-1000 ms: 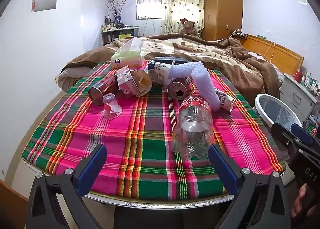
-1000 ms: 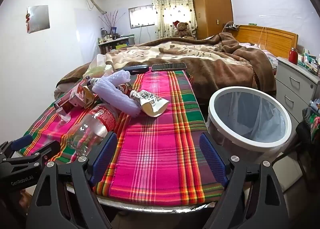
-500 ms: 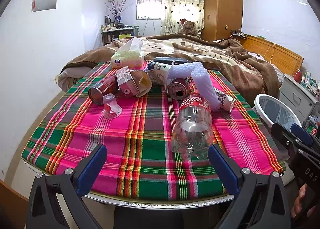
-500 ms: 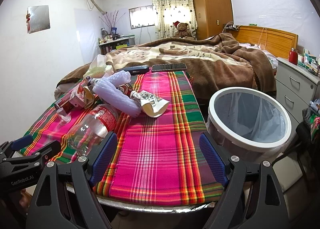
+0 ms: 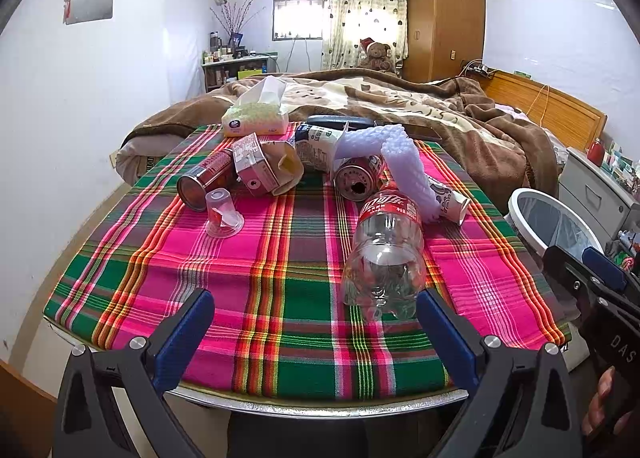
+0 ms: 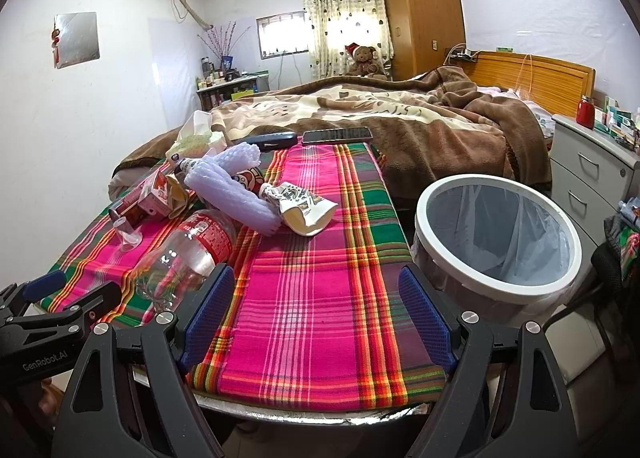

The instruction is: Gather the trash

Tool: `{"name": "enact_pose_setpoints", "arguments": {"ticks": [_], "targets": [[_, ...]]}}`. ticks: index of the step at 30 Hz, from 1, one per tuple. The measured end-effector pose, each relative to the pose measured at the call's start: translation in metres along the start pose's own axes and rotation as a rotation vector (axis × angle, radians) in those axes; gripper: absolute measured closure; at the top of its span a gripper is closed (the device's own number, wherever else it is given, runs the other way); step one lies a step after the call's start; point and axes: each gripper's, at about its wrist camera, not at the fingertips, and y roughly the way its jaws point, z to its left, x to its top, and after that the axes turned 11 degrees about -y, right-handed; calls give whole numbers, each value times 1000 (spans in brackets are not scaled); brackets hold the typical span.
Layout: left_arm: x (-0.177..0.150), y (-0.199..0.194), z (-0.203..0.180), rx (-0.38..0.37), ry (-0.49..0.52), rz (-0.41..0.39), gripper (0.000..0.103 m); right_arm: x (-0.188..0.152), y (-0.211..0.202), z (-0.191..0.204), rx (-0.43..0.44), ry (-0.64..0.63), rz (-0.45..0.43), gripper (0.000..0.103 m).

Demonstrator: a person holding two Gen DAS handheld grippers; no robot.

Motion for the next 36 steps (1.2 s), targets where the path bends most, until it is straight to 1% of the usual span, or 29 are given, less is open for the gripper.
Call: {"name": "enact_pose_setpoints", "arguments": {"ticks": [15,18,20,24,26,28,30,33,36], "targets": [[1,0,0,-2,0,0,1,0,2,-1,2,0,-1,17],[4,5,0,-15,4,12,1,3,2,-4,4,-2,-4,17],[8,9,0,-36,4,22,1,5,6,-10,-3,1,-8,17],[15,20,-3,-73,21,40,1,17,21,-23,6,-9,-19,17],[20,31,-8,-78,39,51,1,23,34,-26,17,-20,-2,17],[25,41,-14,-82,59,66,1,29,45,-31,49,-21,1,17],[28,50,-17,-93,69,78,1,31,51,-33,51,-19,4,17],[31,61,-20,-122,67,96,1,38,67,-34,84,-15,13,17],[32,79,-24,-122,77,139,2,41,78,-29,119,-45,22,17]]}}
